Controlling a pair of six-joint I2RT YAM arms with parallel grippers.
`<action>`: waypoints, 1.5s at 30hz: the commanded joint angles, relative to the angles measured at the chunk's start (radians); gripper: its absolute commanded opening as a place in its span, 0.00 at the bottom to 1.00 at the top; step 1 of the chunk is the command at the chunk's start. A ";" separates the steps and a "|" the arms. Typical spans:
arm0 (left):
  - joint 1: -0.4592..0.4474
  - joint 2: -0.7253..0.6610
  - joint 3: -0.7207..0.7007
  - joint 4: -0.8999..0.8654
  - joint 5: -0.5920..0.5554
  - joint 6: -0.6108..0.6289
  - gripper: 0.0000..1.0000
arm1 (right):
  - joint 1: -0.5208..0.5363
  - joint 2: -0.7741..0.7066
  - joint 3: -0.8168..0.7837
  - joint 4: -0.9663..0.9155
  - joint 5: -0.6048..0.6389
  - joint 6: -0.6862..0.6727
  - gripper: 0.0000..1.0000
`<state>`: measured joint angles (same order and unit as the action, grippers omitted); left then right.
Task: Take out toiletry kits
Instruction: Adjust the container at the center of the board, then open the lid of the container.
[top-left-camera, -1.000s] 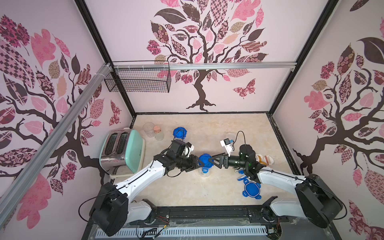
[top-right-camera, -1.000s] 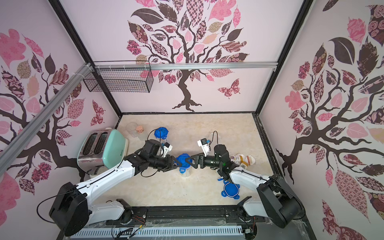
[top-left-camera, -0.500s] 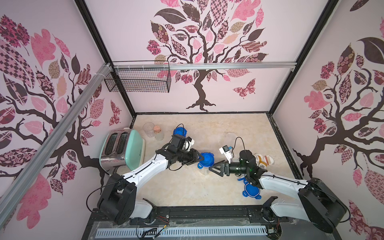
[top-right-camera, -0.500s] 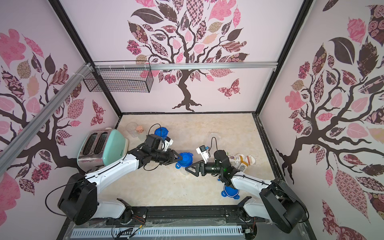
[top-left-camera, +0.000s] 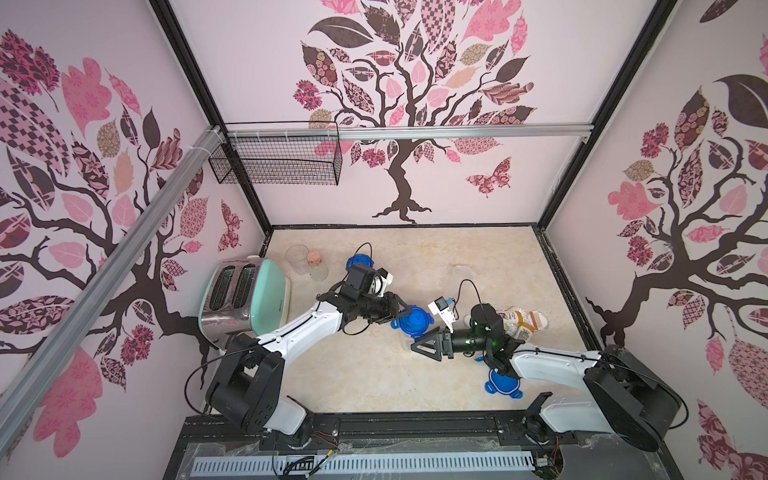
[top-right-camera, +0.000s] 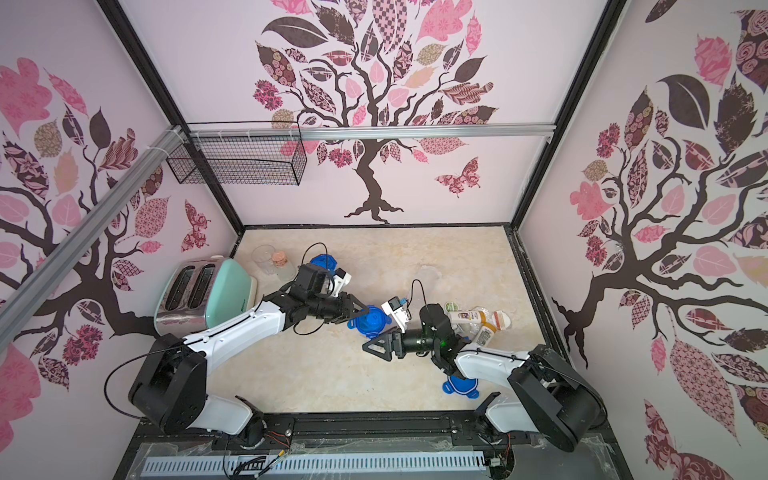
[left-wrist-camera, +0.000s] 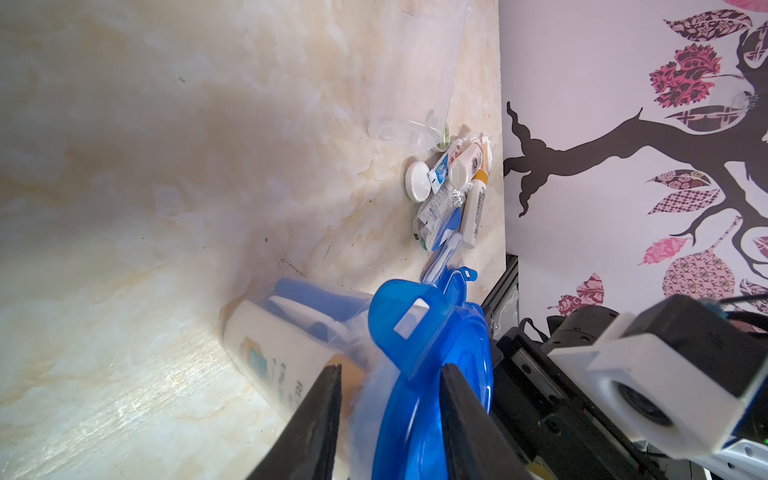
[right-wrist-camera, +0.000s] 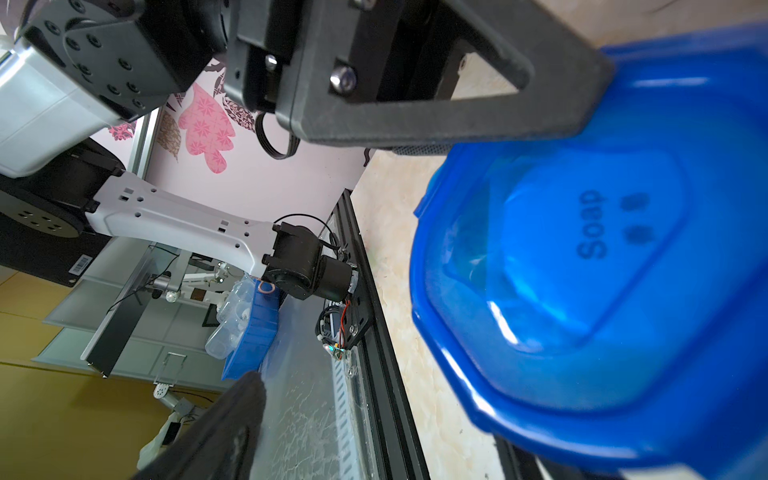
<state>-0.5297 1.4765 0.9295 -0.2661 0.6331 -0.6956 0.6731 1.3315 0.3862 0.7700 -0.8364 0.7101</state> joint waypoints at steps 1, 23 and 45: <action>-0.012 0.031 -0.007 -0.051 0.019 0.013 0.41 | 0.009 0.015 0.059 0.114 0.007 0.016 0.86; -0.011 -0.138 0.105 -0.258 -0.085 0.068 0.48 | 0.019 0.041 0.005 0.202 0.027 0.038 0.86; -0.031 -0.142 0.011 -0.179 -0.053 0.025 0.44 | 0.019 0.058 -0.029 0.215 0.024 0.043 0.86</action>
<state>-0.5480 1.3392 0.9524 -0.4648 0.5724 -0.6666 0.6914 1.3888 0.3622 0.9691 -0.8143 0.7628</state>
